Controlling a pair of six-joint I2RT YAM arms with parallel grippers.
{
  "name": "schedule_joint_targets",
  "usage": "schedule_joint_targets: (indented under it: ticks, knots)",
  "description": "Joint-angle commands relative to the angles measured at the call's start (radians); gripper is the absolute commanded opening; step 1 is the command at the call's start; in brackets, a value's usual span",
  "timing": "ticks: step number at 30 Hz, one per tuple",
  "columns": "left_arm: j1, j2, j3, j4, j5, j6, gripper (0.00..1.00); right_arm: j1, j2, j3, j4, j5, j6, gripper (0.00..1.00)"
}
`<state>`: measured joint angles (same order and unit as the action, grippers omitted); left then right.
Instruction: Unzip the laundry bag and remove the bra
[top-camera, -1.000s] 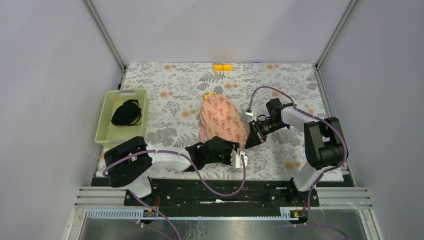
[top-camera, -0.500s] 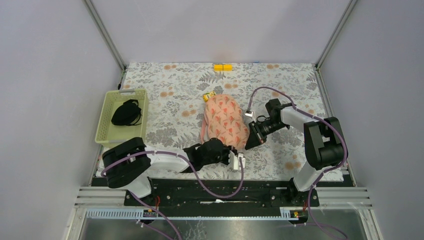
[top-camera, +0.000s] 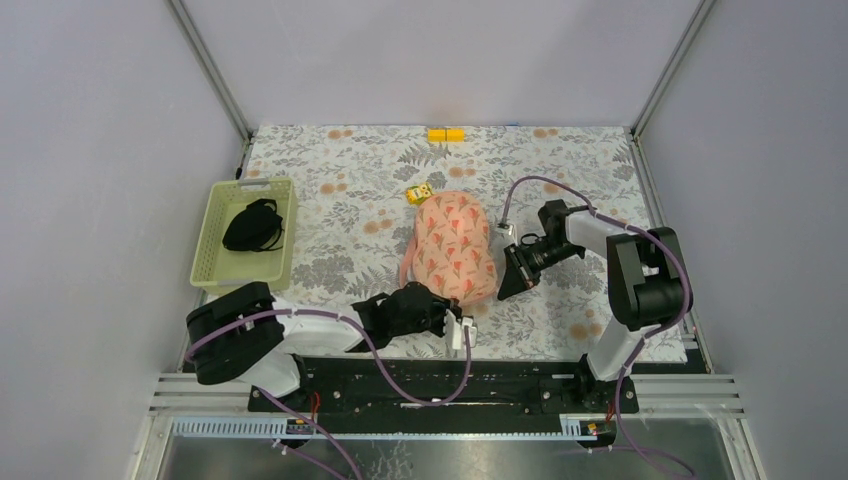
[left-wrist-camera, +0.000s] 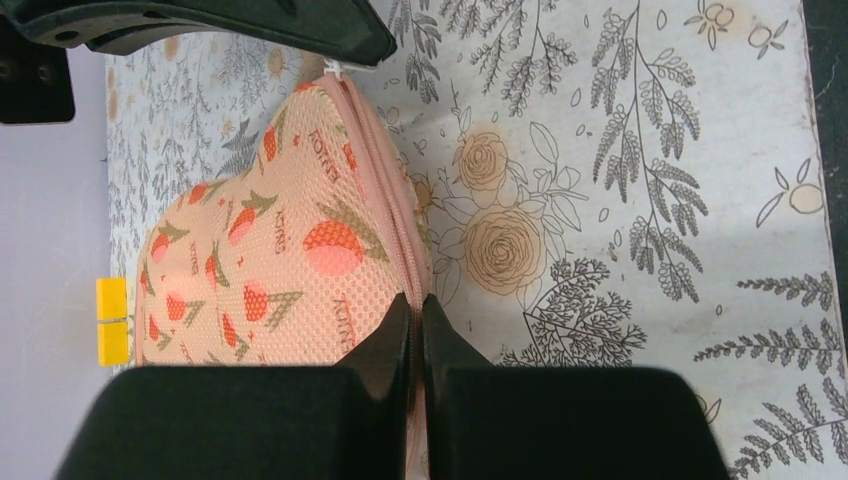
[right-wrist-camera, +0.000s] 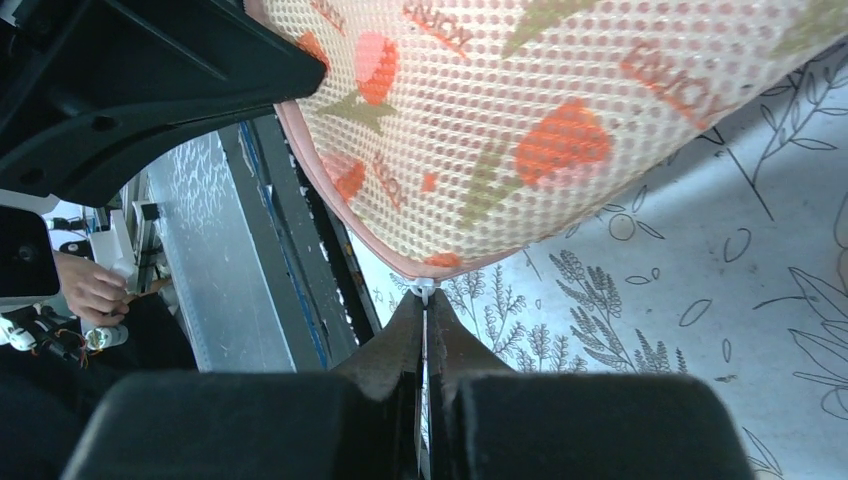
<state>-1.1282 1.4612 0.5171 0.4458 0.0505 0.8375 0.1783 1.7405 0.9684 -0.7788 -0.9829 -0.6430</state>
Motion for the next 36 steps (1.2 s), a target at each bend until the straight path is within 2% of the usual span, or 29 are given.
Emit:
schedule_joint_targets:
  ticks: [1,10,11,12,16,17,22,27,30,32,36]
  knots:
    - [0.024,-0.030,-0.034,-0.015,-0.006,0.027,0.00,-0.029,0.026,0.046,-0.036,0.045,-0.047,0.00]
    - [0.099,-0.043,-0.033,0.011,-0.008,-0.020,0.00,-0.001,0.031,0.066,-0.072,-0.029,-0.026,0.00]
    - [0.105,-0.057,-0.032,0.020,0.006,-0.041,0.05,0.008,0.028,0.066,-0.068,-0.033,-0.020,0.00]
    - [0.113,-0.078,-0.034,0.023,0.038,-0.056,0.14,0.018,0.025,0.065,-0.066,-0.037,-0.015,0.00]
    - [0.103,-0.173,-0.053,0.027,0.163,-0.067,0.57,0.059,0.014,0.058,-0.047,-0.035,0.005,0.00]
    - [0.091,-0.182,-0.051,0.029,0.171,-0.071,0.61,0.070,0.010,0.054,-0.039,-0.033,0.015,0.00]
    - [0.031,-0.116,0.011,0.034,0.132,-0.097,0.68,0.098,-0.001,0.051,-0.019,-0.041,0.042,0.00]
    - [0.016,-0.003,0.089,0.065,0.096,-0.120,0.68,0.108,-0.017,0.053,-0.010,-0.046,0.059,0.00]
    - [0.015,0.052,0.115,0.071,0.066,-0.108,0.62,0.107,-0.021,0.049,-0.010,-0.042,0.057,0.00]
    - [0.015,0.081,0.122,0.068,0.046,-0.091,0.51,0.108,-0.022,0.044,-0.010,-0.040,0.054,0.00]
    - [0.015,0.104,0.106,0.067,0.015,-0.092,0.15,0.104,-0.012,0.044,-0.009,-0.026,0.044,0.00]
